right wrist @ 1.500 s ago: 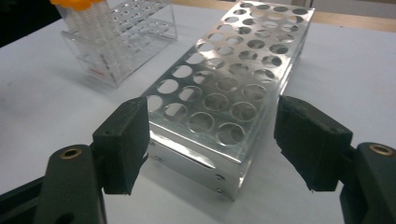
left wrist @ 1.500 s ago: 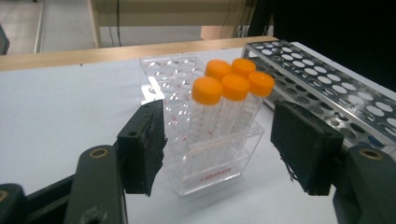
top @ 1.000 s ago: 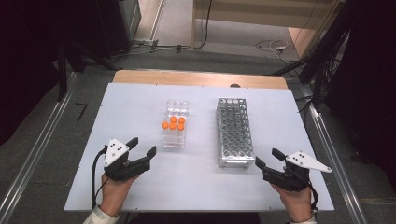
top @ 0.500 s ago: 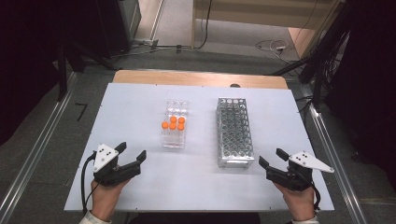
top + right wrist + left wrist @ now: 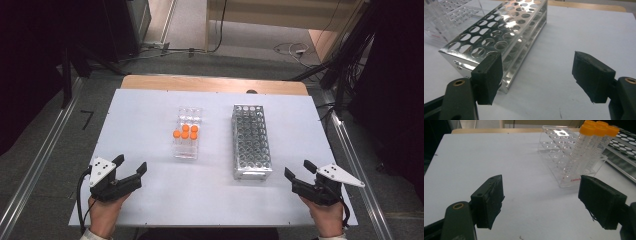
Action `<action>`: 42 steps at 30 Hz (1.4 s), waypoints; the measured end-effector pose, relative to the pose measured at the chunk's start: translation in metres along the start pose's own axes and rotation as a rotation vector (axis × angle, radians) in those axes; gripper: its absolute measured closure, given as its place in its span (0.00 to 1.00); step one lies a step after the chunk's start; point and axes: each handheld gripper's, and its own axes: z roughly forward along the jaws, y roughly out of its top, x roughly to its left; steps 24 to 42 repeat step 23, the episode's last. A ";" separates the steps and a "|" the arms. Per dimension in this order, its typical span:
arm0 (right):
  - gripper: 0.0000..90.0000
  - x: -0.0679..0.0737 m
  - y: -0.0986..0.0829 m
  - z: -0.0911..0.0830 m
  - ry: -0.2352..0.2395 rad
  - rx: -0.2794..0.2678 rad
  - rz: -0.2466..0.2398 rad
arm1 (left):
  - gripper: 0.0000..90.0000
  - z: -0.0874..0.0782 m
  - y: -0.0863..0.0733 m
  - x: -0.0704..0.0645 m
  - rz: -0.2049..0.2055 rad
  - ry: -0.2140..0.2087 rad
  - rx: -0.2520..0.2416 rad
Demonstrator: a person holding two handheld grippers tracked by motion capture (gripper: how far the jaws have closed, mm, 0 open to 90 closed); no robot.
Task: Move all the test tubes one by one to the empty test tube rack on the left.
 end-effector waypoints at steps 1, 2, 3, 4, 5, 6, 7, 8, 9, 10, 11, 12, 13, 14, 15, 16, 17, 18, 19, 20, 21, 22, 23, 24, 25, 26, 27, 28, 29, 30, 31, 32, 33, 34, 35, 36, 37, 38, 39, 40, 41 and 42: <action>0.26 -0.002 -0.001 -0.001 -0.007 0.001 0.003 | 0.22 -0.001 -0.001 0.002 -0.001 0.006 0.001; 0.26 -0.004 -0.001 -0.001 -0.011 0.001 0.007 | 0.22 -0.001 -0.001 0.003 -0.003 0.008 -0.001; 0.25 -0.006 -0.002 -0.002 -0.016 0.001 0.006 | 0.22 -0.002 -0.001 0.004 -0.006 0.012 -0.002; 0.25 -0.008 -0.003 -0.003 -0.023 0.002 0.011 | 0.22 -0.003 -0.001 0.005 -0.006 0.016 -0.002; 0.25 -0.010 -0.003 -0.003 -0.030 0.003 0.013 | 0.22 -0.004 -0.002 0.006 -0.007 0.021 -0.003; 0.25 -0.013 -0.004 -0.004 -0.039 0.004 0.016 | 0.22 -0.004 -0.002 0.007 -0.010 0.023 -0.003; 0.25 -0.015 -0.005 -0.005 -0.046 0.004 0.017 | 0.22 -0.004 -0.003 0.009 -0.009 0.026 0.000; 0.25 -0.018 -0.006 -0.006 -0.052 0.004 0.022 | 0.22 -0.004 -0.004 0.010 -0.010 0.031 0.002; 0.25 -0.021 -0.007 -0.006 -0.057 0.005 0.029 | 0.22 -0.004 -0.004 0.011 -0.011 0.038 0.005; 0.25 -0.023 -0.008 -0.007 -0.064 0.007 0.033 | 0.22 -0.004 -0.005 0.013 -0.014 0.043 0.006; 0.25 -0.026 -0.008 -0.008 -0.071 0.008 0.040 | 0.22 -0.005 -0.005 0.014 -0.017 0.048 0.008; 0.25 -0.029 -0.010 -0.008 -0.079 0.008 0.039 | 0.22 -0.005 -0.006 0.016 -0.017 0.054 0.008; 0.25 -0.032 -0.011 -0.009 -0.089 0.013 0.046 | 0.22 -0.005 -0.006 0.017 -0.019 0.058 0.008; 0.25 -0.035 -0.012 -0.009 -0.096 0.016 0.046 | 0.22 -0.005 -0.006 0.018 -0.021 0.063 0.011; 0.25 -0.038 -0.013 -0.009 -0.101 0.021 0.060 | 0.22 -0.005 -0.007 0.020 -0.023 0.069 0.013; 0.25 -0.041 -0.015 -0.008 -0.109 0.024 0.061 | 0.22 -0.004 -0.007 0.021 -0.023 0.073 0.017; 0.25 -0.043 -0.016 -0.008 -0.115 0.027 0.064 | 0.22 -0.004 -0.007 0.021 -0.020 0.079 0.018; 0.25 -0.045 -0.017 -0.008 -0.121 0.031 0.067 | 0.22 -0.003 -0.008 0.022 -0.023 0.081 0.022; 0.25 -0.048 -0.018 -0.007 -0.127 0.036 0.071 | 0.22 -0.002 -0.008 0.023 -0.020 0.085 0.028; 0.25 -0.050 -0.019 -0.006 -0.135 0.042 0.079 | 0.22 -0.001 -0.009 0.024 -0.022 0.089 0.033; 0.24 -0.053 -0.020 -0.004 -0.141 0.051 0.083 | 0.21 0.000 -0.009 0.024 -0.022 0.092 0.042; 0.24 -0.056 -0.022 -0.002 -0.145 0.059 0.091 | 0.21 0.001 -0.010 0.025 -0.022 0.091 0.049; 0.22 -0.058 -0.023 0.000 -0.145 0.069 0.097 | 0.21 0.002 -0.011 0.026 -0.026 0.095 0.059; 0.22 -0.058 -0.023 0.000 -0.145 0.069 0.097 | 0.21 0.002 -0.011 0.026 -0.026 0.095 0.059; 0.22 -0.058 -0.023 0.000 -0.145 0.069 0.097 | 0.21 0.002 -0.011 0.026 -0.026 0.095 0.059; 0.22 -0.058 -0.023 0.000 -0.145 0.069 0.097 | 0.21 0.002 -0.011 0.026 -0.026 0.095 0.059; 0.22 -0.058 -0.023 0.000 -0.145 0.069 0.097 | 0.21 0.002 -0.011 0.026 -0.026 0.095 0.059; 0.22 -0.058 -0.023 0.000 -0.145 0.069 0.097 | 0.21 0.002 -0.011 0.026 -0.026 0.095 0.059; 0.22 -0.058 -0.023 0.000 -0.145 0.069 0.097 | 0.21 0.002 -0.011 0.026 -0.026 0.095 0.059; 0.22 -0.058 -0.023 0.000 -0.145 0.069 0.097 | 0.21 0.002 -0.011 0.026 -0.026 0.095 0.059; 0.22 -0.058 -0.023 0.000 -0.145 0.069 0.097 | 0.21 0.002 -0.011 0.026 -0.026 0.095 0.059; 0.22 -0.058 -0.023 0.000 -0.145 0.069 0.097 | 0.21 0.002 -0.011 0.026 -0.026 0.095 0.059; 0.22 -0.058 -0.023 0.000 -0.145 0.069 0.097 | 0.21 0.002 -0.011 0.026 -0.026 0.095 0.059; 0.22 -0.058 -0.023 0.000 -0.145 0.069 0.097 | 0.21 0.002 -0.011 0.026 -0.026 0.095 0.059; 0.22 -0.058 -0.023 0.000 -0.145 0.069 0.097 | 0.21 0.002 -0.011 0.026 -0.026 0.095 0.059; 0.22 -0.058 -0.023 0.000 -0.145 0.069 0.097 | 0.21 0.002 -0.011 0.026 -0.026 0.095 0.059; 0.22 -0.058 -0.023 0.000 -0.145 0.069 0.097 | 0.21 0.002 -0.011 0.026 -0.026 0.095 0.059; 0.22 -0.058 -0.023 0.000 -0.145 0.069 0.097 | 0.21 0.002 -0.011 0.026 -0.026 0.095 0.059; 0.22 -0.058 -0.023 0.000 -0.145 0.069 0.097 | 0.21 0.002 -0.011 0.026 -0.026 0.095 0.059; 0.22 -0.058 -0.023 0.000 -0.145 0.069 0.097 | 0.21 0.002 -0.011 0.026 -0.026 0.095 0.059; 0.22 -0.058 -0.023 0.000 -0.145 0.069 0.097 | 0.21 0.002 -0.011 0.026 -0.026 0.095 0.059; 0.22 -0.058 -0.023 0.000 -0.145 0.069 0.097 | 0.21 0.002 -0.011 0.026 -0.026 0.095 0.059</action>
